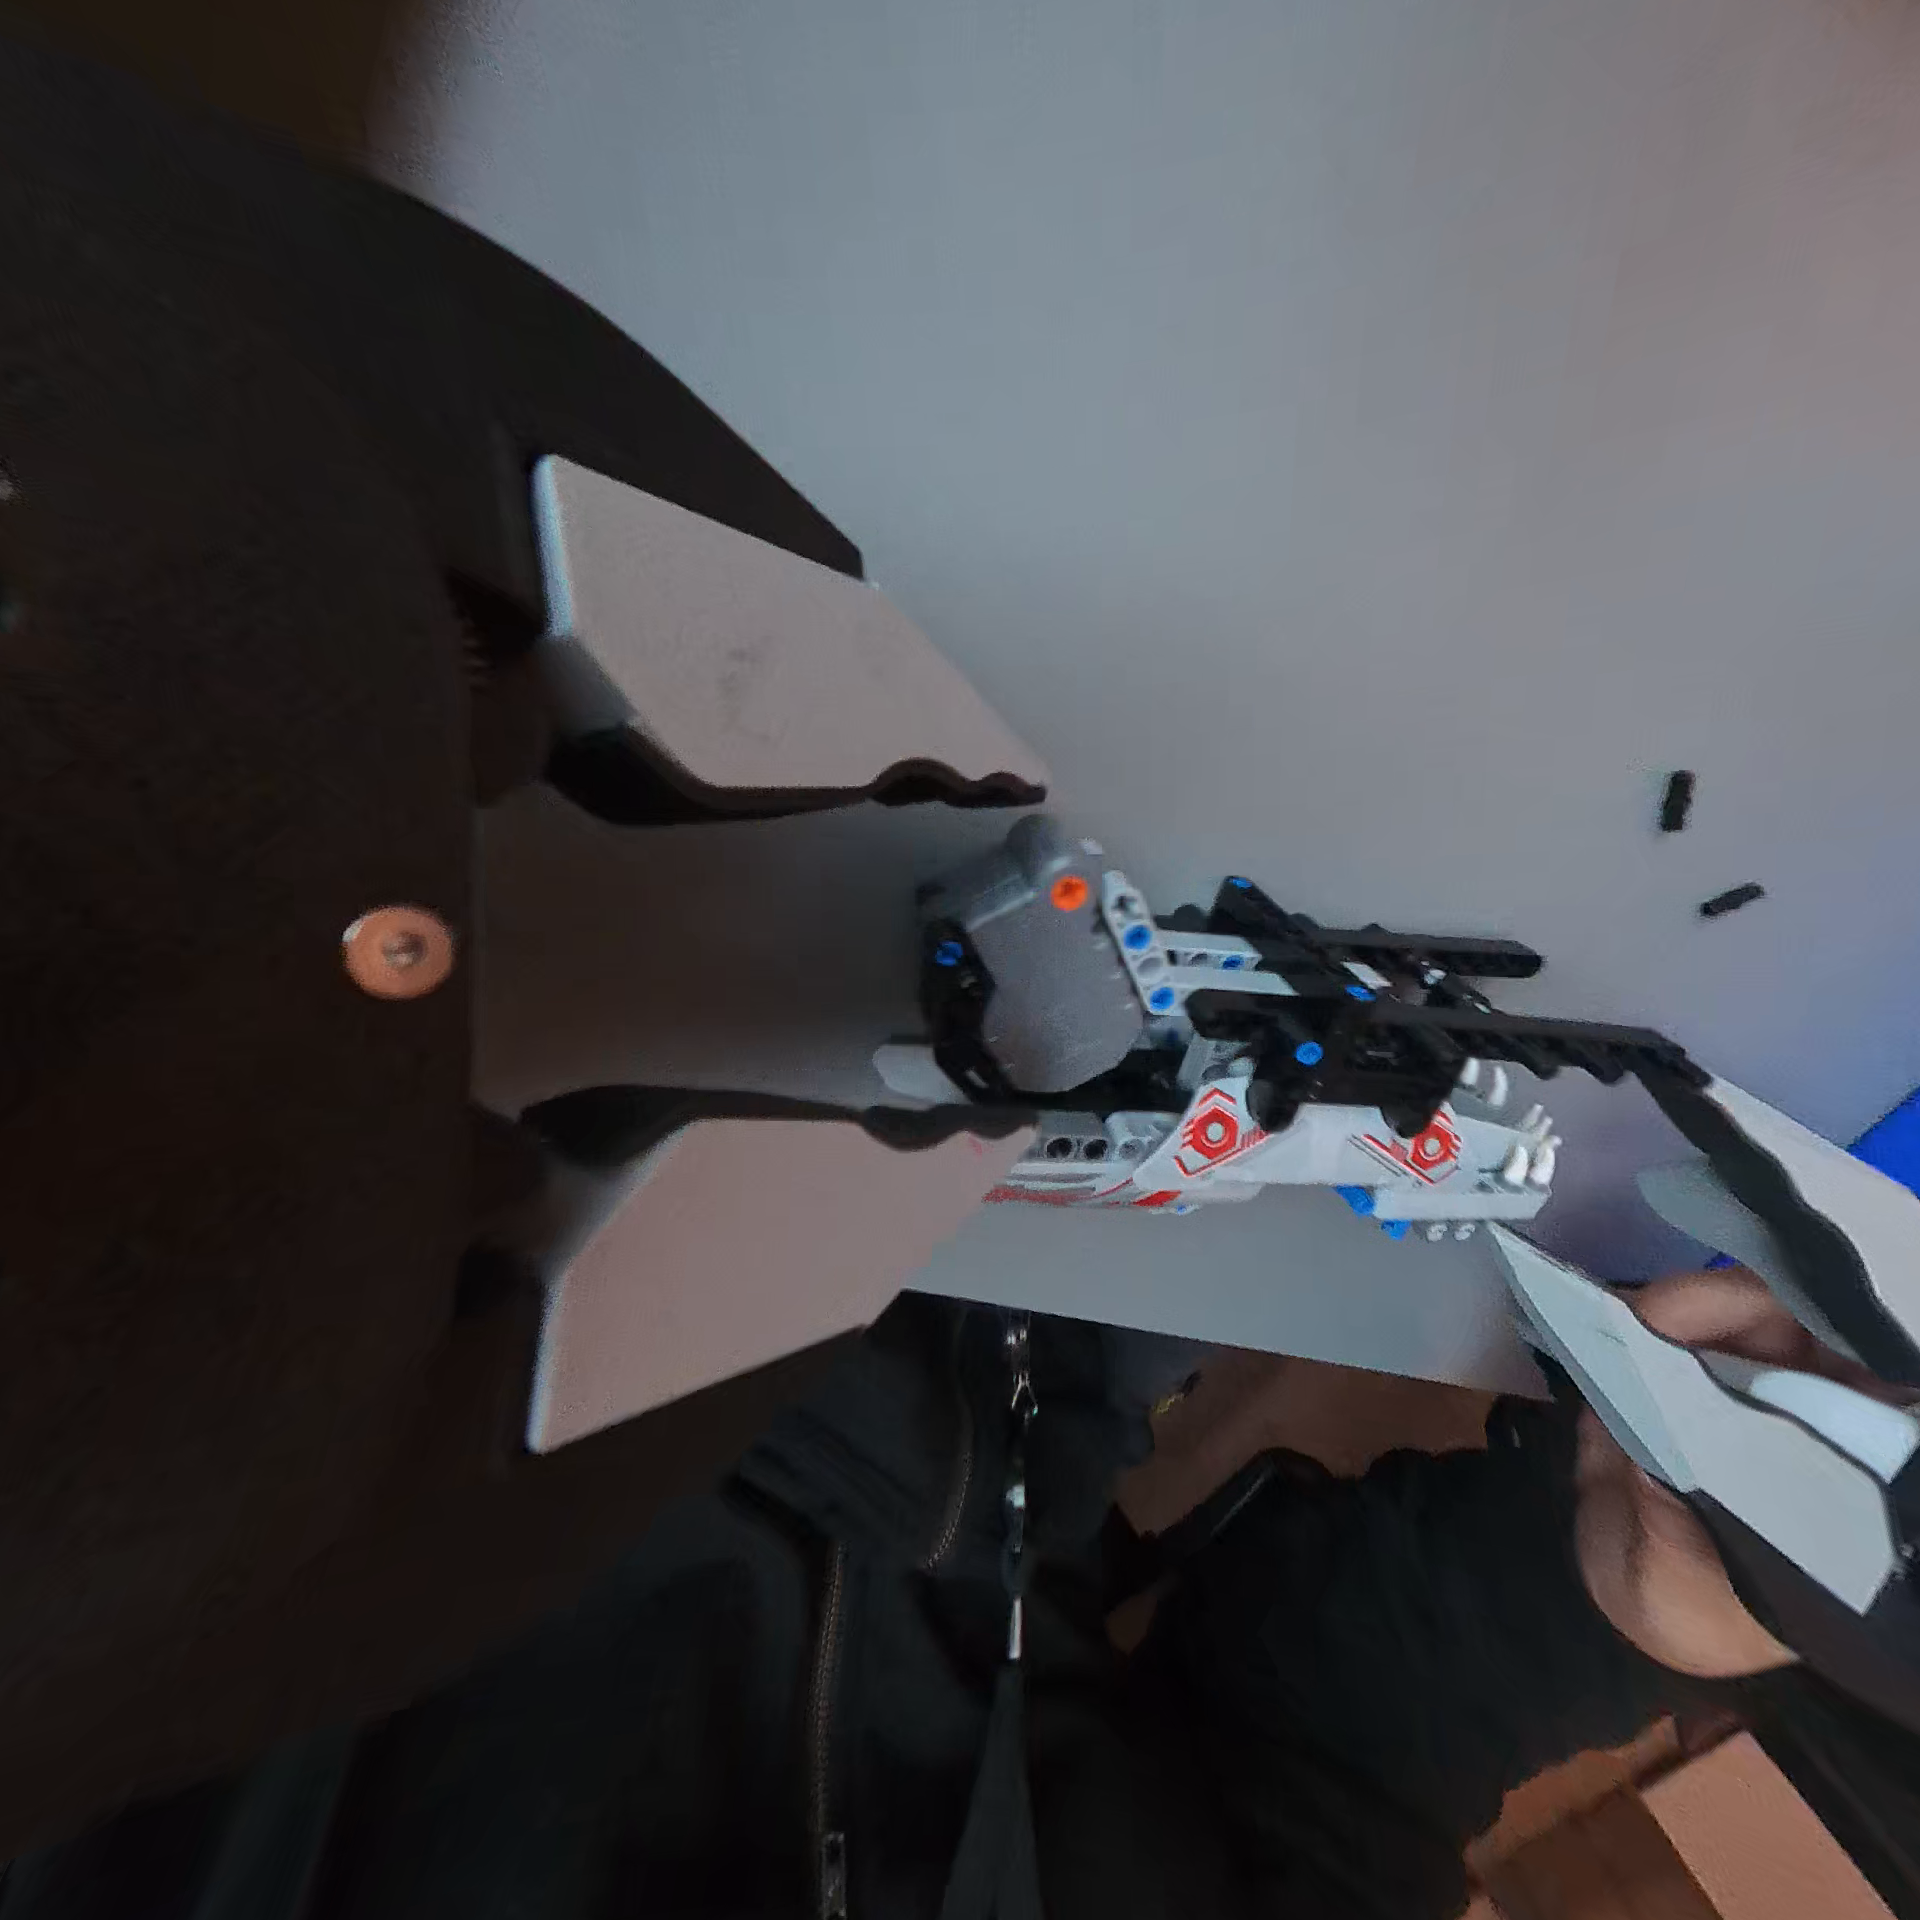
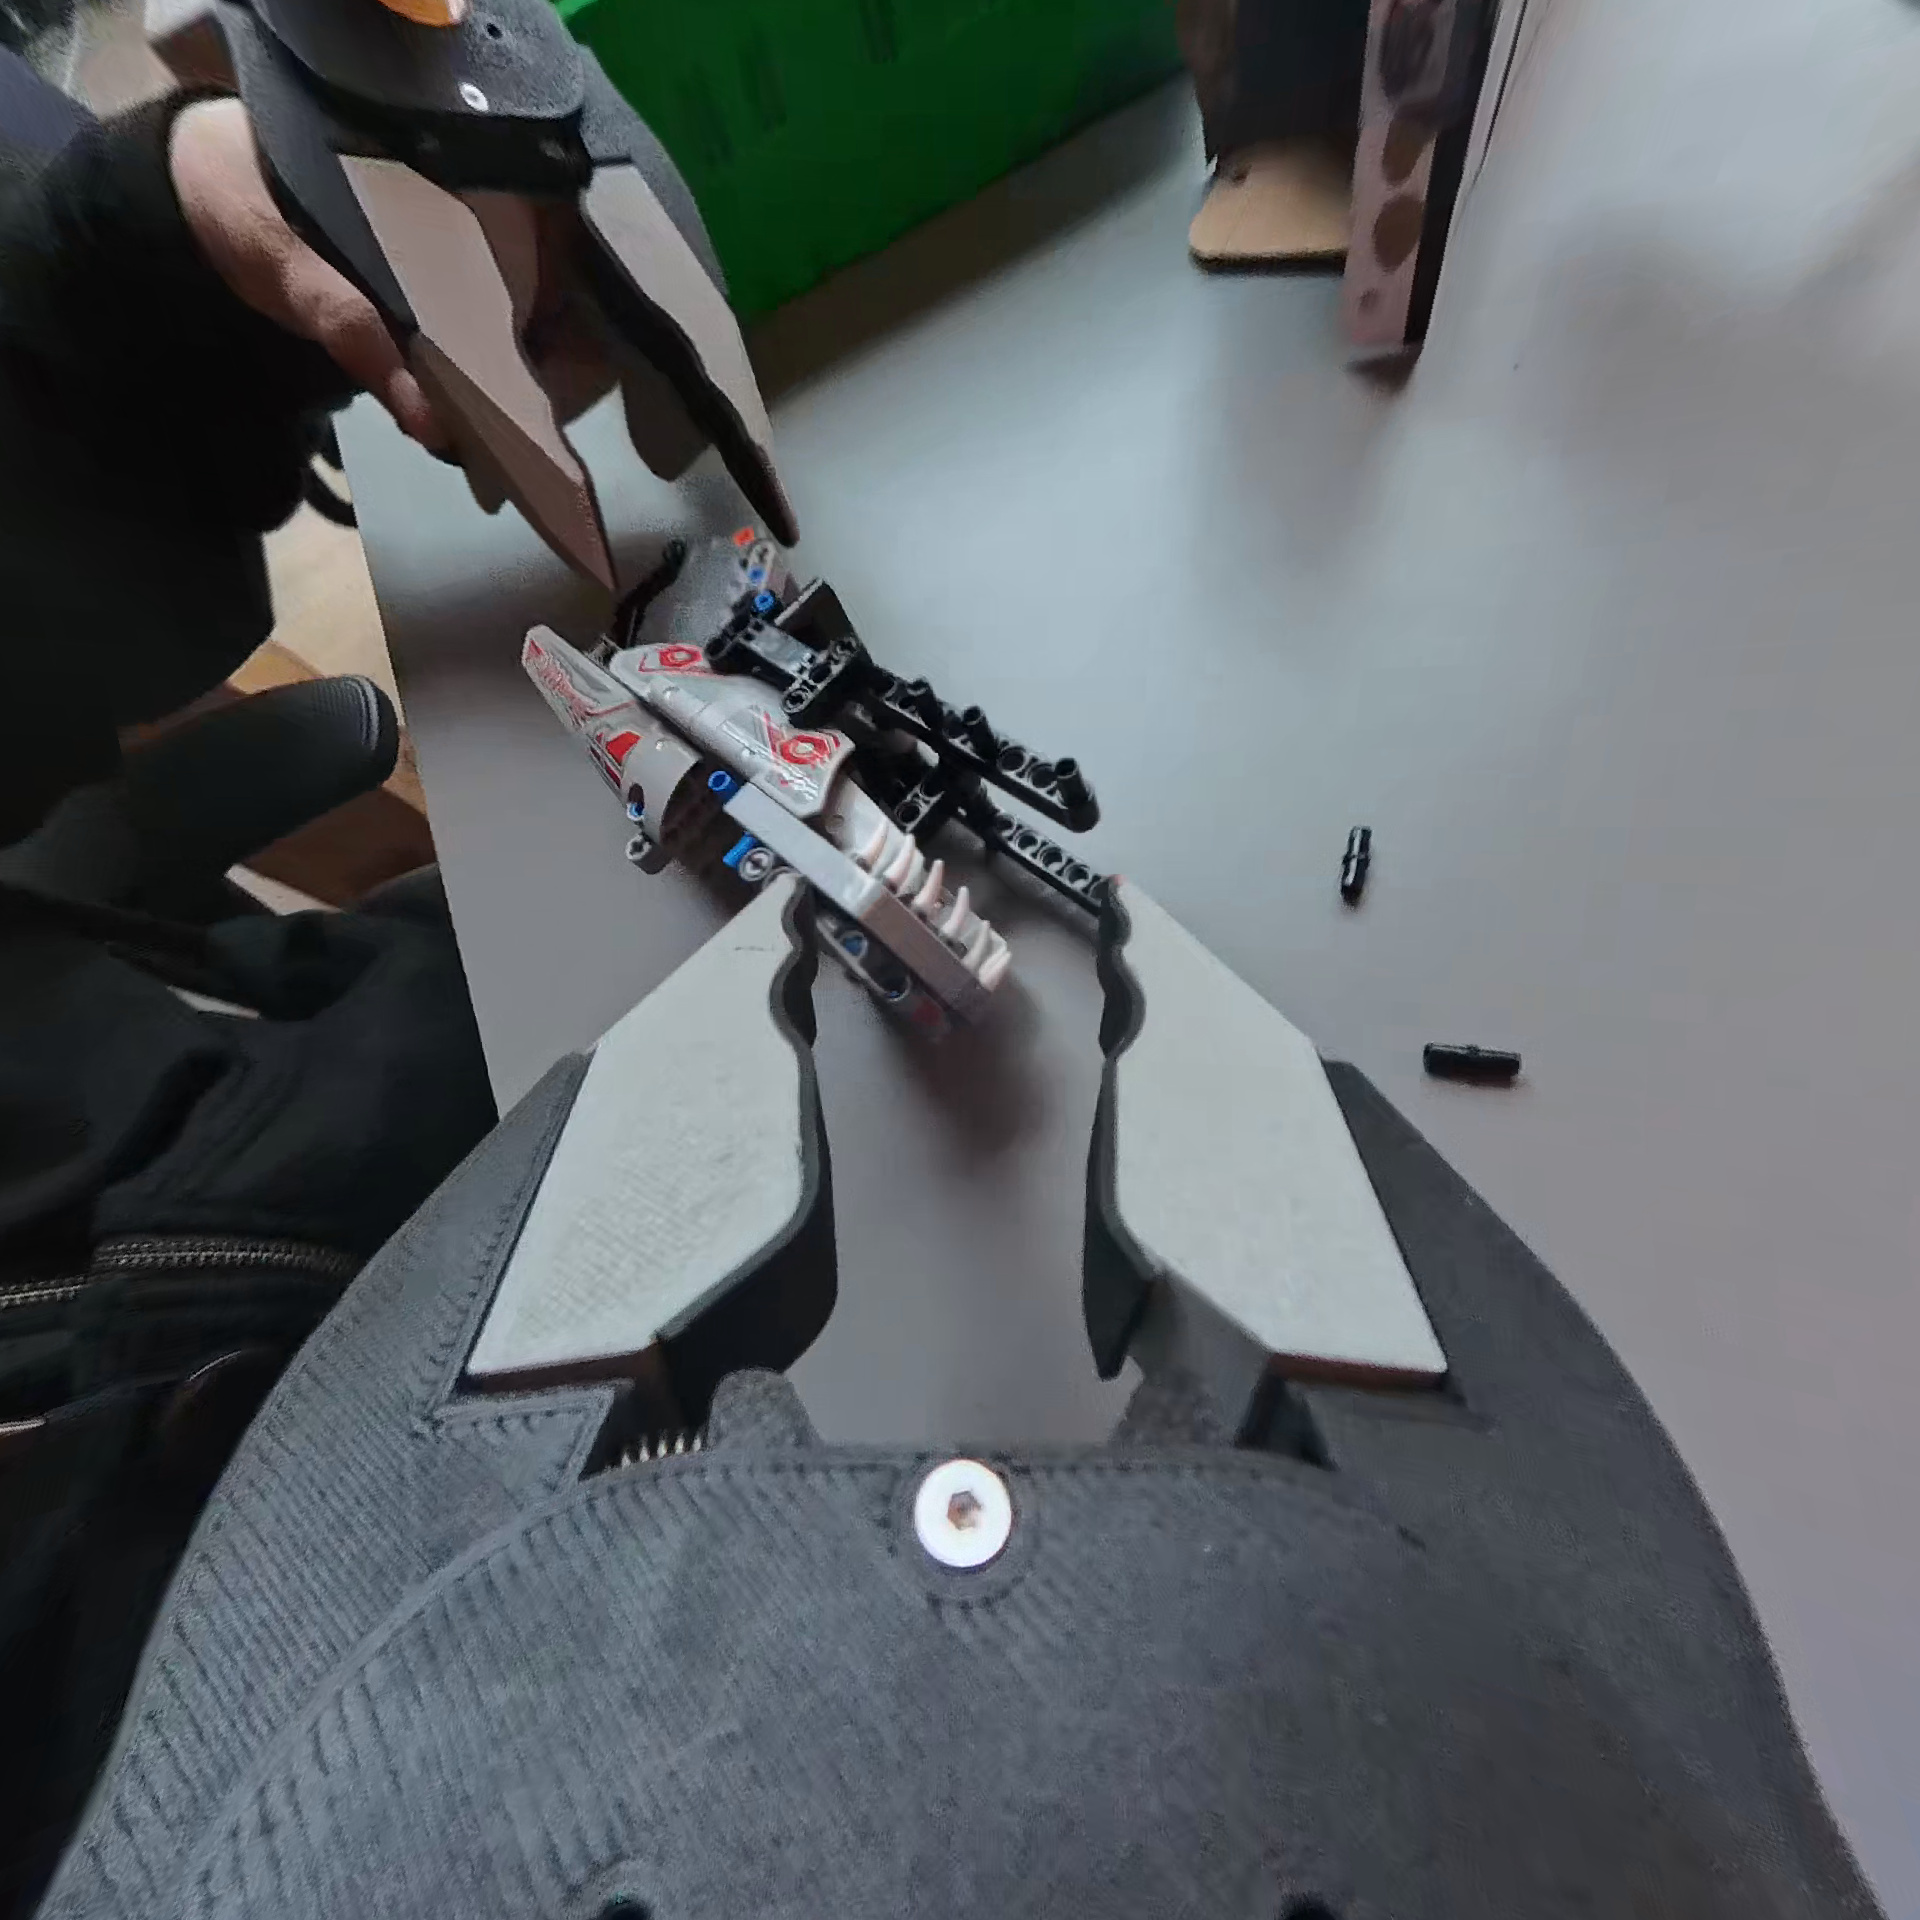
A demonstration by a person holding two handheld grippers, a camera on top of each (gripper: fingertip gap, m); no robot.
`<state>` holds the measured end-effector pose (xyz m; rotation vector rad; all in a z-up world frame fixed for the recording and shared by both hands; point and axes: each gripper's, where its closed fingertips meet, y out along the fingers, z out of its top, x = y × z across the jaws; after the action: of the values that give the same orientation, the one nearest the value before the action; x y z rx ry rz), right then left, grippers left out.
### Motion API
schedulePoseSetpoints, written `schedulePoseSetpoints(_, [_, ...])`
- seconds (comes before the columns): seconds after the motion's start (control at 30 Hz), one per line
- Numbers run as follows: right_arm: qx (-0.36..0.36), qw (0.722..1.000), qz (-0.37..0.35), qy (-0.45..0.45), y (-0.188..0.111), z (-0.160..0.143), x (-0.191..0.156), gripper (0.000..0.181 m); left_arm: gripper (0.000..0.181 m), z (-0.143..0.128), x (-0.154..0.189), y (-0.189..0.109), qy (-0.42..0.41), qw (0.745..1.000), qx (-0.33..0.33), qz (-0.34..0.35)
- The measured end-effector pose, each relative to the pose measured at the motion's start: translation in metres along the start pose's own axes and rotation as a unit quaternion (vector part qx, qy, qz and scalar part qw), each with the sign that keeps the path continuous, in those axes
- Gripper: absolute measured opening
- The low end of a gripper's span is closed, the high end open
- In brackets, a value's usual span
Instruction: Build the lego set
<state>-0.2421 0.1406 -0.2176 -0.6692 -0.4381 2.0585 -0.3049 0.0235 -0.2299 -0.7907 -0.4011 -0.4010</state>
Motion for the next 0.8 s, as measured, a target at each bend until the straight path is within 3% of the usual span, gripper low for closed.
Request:
schedulePoseSetpoints(0.13, [-0.036, 0.992, 0.097, 0.073, 0.015, -0.002, -0.016, 0.049, 0.068, -0.01, 0.0, 0.004, -0.044, 0.999, 0.006, -0.025])
schedulePoseSetpoints(0.33, [-0.025, 0.965, 0.22, 0.139, 0.018, -0.003, -0.033, 0.03, 0.065, -0.008, 0.001, 0.006, -0.065, 0.995, 0.039, -0.058])
schedulePoseSetpoints(0.4, [-0.006, 0.957, 0.24, 0.161, 0.019, 0.001, -0.033, 0.029, 0.042, 0.0, -0.001, 0.004, -0.07, 0.994, 0.063, -0.053])
schedulePoseSetpoints(0.47, [0.025, 0.952, 0.258, 0.16, 0.02, 0.009, -0.037, 0.002, 0.028, 0.014, 0.019, 0.003, -0.05, 0.99, 0.094, -0.096])
schedulePoseSetpoints(0.57, [0.053, 0.966, 0.223, 0.119, 0.022, 0.018, -0.03, 0.0, 0.027, 0.015, 0.02, 0.009, 0.009, 0.997, 0.062, -0.04])
schedulePoseSetpoints(0.6, [0.067, 0.97, 0.212, 0.101, 0.022, 0.023, -0.03, 0.0, 0.006, 0.021, 0.024, 0.008, 0.026, 0.996, 0.071, -0.036])
schedulePoseSetpoints(0.63, [0.073, 0.972, 0.207, 0.078, 0.021, 0.026, -0.033, 0.0, 0.0, 0.027, 0.03, 0.006, 0.039, 0.995, 0.081, -0.037])
schedulePoseSetpoints(0.8, [0.054, 0.989, 0.129, -0.05, 0.03, 0.021, -0.036, 0.0, 0.0, 0.036, 0.026, -0.004, 0.105, 0.992, 0.049, 0.043])
